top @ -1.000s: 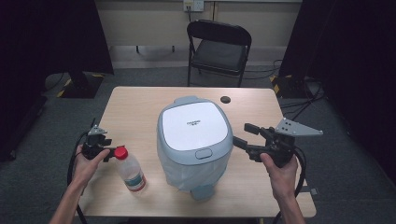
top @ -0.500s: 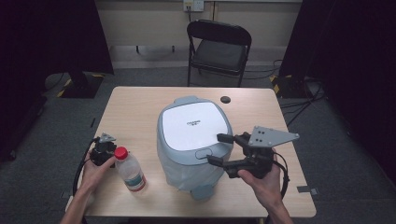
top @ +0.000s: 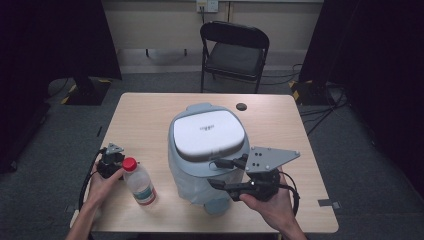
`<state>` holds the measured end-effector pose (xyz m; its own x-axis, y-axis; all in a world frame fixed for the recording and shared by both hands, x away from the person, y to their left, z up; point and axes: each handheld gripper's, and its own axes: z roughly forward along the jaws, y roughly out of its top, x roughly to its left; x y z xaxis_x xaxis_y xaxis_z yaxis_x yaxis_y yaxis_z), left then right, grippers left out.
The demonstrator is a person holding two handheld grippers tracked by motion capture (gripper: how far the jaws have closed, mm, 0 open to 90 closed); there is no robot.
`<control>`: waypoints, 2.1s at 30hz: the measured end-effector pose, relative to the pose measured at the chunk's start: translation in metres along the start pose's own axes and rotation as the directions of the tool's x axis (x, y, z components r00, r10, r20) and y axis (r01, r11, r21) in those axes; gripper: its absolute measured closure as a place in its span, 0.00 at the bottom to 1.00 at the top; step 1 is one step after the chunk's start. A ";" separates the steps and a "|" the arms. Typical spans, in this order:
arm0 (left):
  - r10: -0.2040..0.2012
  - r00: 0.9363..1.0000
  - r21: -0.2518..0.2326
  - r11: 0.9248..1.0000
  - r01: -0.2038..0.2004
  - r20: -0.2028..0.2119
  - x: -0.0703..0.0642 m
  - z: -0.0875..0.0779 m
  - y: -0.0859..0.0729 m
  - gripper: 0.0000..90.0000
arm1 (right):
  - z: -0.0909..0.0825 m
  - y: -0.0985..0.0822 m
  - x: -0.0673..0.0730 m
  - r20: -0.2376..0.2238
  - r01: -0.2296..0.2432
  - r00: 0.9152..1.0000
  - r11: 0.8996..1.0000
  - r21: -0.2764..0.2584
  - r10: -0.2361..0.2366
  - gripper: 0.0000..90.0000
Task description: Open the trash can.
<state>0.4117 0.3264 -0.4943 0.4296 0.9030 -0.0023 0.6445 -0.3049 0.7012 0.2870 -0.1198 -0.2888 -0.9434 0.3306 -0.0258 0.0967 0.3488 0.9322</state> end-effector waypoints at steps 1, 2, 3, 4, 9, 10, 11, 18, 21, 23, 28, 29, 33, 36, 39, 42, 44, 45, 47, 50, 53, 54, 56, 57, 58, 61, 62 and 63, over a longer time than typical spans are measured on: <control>-0.005 1.000 -0.002 1.000 0.005 0.002 0.000 0.000 0.000 0.31 | 0.000 0.000 0.000 0.002 0.003 1.000 1.000 0.000 -0.003 0.54; -0.003 1.000 -0.002 1.000 0.003 0.002 0.000 0.000 0.000 0.31 | 0.000 0.000 0.000 0.004 0.004 1.000 1.000 -0.001 -0.004 0.55; -0.003 1.000 -0.003 1.000 0.003 0.001 0.000 0.000 0.000 0.31 | 0.001 0.000 -0.001 -0.007 0.000 1.000 1.000 -0.002 0.000 0.56; -0.001 1.000 -0.003 1.000 0.001 0.002 0.000 0.000 0.000 0.31 | 0.002 -0.001 -0.002 -0.031 -0.009 0.999 1.000 -0.007 0.008 0.58; -0.001 1.000 -0.006 1.000 0.001 0.000 0.000 0.000 -0.001 0.31 | 0.000 -0.003 -0.006 -0.043 -0.029 0.999 0.999 -0.044 0.027 0.51; -0.001 1.000 -0.007 1.000 0.001 0.001 0.000 0.000 -0.001 0.31 | -0.001 -0.005 -0.010 -0.040 -0.054 0.998 0.997 -0.058 0.051 0.49; 0.000 1.000 -0.008 1.000 0.000 -0.001 0.000 0.000 -0.001 0.31 | -0.001 -0.005 -0.010 -0.040 -0.054 0.998 0.997 -0.058 0.051 0.49; -0.008 1.000 -0.030 1.000 0.008 0.004 0.000 0.000 -0.004 0.31 | -0.015 -0.013 -0.037 0.120 -0.110 0.986 0.991 -0.082 0.119 0.23; -0.001 1.000 -0.033 0.999 0.001 0.002 0.000 0.000 -0.004 0.31 | -0.021 -0.018 -0.048 0.152 -0.135 0.977 0.985 -0.107 0.150 0.20; 0.001 1.000 -0.034 0.999 -0.001 0.003 0.000 0.000 -0.005 0.31 | -0.026 -0.021 -0.057 0.183 -0.149 0.968 0.981 -0.123 0.170 0.15; -0.003 1.000 -0.041 0.999 0.003 0.000 -0.001 0.000 -0.005 0.31 | -0.037 -0.035 -0.083 0.253 -0.197 0.938 0.966 -0.166 0.235 0.15; -0.004 1.000 -0.042 0.999 0.004 0.002 -0.001 0.000 -0.005 0.31 | -0.039 -0.038 -0.087 0.281 -0.202 0.928 0.964 -0.172 0.244 0.15; 0.005 1.000 -0.047 0.999 -0.005 0.000 0.000 0.000 -0.007 0.31 | -0.046 -0.053 -0.109 0.359 -0.251 0.885 0.953 -0.172 0.298 0.15; -0.001 1.000 -0.061 0.998 0.002 0.004 0.000 0.000 -0.008 0.30 | -0.047 -0.071 -0.126 0.418 -0.308 0.839 0.937 -0.165 0.349 0.15; 0.007 1.000 -0.072 0.997 -0.006 0.007 0.000 0.000 -0.010 0.30 | -0.044 -0.093 -0.137 0.486 -0.353 0.794 0.928 -0.121 0.366 0.15; 0.000 1.000 -0.063 0.998 0.000 0.005 -0.001 0.000 -0.009 0.30 | -0.028 -0.128 -0.140 0.530 -0.395 0.775 0.919 -0.020 0.345 0.15; -0.002 1.000 -0.060 0.998 0.002 0.005 -0.001 0.000 -0.008 0.30 | -0.023 -0.143 -0.138 0.530 -0.420 0.772 0.908 0.009 0.351 0.16; 0.004 1.000 -0.061 0.998 -0.004 0.004 -0.001 -0.001 -0.009 0.30 | -0.023 -0.143 -0.138 0.530 -0.420 0.772 0.908 0.009 0.351 0.16; 0.007 1.000 -0.068 0.998 -0.006 0.007 -0.001 -0.001 -0.010 0.30 | -0.019 -0.167 -0.135 0.545 -0.471 0.754 0.880 0.059 0.367 0.16; 0.018 1.000 -0.070 0.997 -0.017 0.013 -0.001 -0.001 -0.011 0.28 | -0.017 -0.183 -0.132 0.553 -0.498 0.742 0.864 0.077 0.378 0.16; 0.023 0.999 -0.043 0.999 -0.021 0.025 -0.003 -0.004 -0.011 0.25 | -0.013 -0.201 -0.128 0.584 -0.524 0.727 0.842 0.130 0.363 0.16; 0.028 0.999 -0.036 0.999 -0.027 0.028 -0.003 -0.005 -0.012 0.25 | -0.012 -0.205 -0.127 0.585 -0.527 0.728 0.838 0.144 0.357 0.16; 0.032 0.999 -0.043 0.999 -0.031 0.036 -0.003 -0.005 -0.013 0.23 | -0.011 -0.212 -0.124 0.588 -0.529 0.732 0.832 0.169 0.345 0.15; 0.032 0.999 -0.047 0.998 -0.030 0.038 -0.003 -0.005 -0.013 0.23 | -0.011 -0.214 -0.123 0.594 -0.527 0.731 0.831 0.177 0.336 0.15; 0.035 0.999 -0.051 0.998 -0.033 0.039 -0.002 -0.005 -0.014 0.23 | -0.011 -0.216 -0.122 0.602 -0.526 0.726 0.832 0.176 0.332 0.15; 0.034 0.999 -0.050 0.998 -0.032 0.042 -0.002 -0.006 -0.015 0.23 | -0.010 -0.223 -0.121 0.614 -0.538 0.715 0.824 0.178 0.334 0.15; 0.032 0.998 -0.051 0.998 -0.030 0.045 -0.002 -0.007 -0.015 0.23 | -0.009 -0.225 -0.120 0.620 -0.548 0.712 0.813 0.197 0.330 0.15; 0.023 0.998 -0.056 0.998 -0.020 0.059 -0.001 -0.008 -0.016 0.23 | -0.006 -0.227 -0.119 0.632 -0.528 0.715 0.823 0.209 0.298 0.15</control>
<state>0.3958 0.3323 -0.5001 0.4814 0.8761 -0.0281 0.5994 -0.3056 0.7399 0.3748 -0.2439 -0.4952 -0.4452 0.8949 0.0313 0.6445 0.2959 0.7050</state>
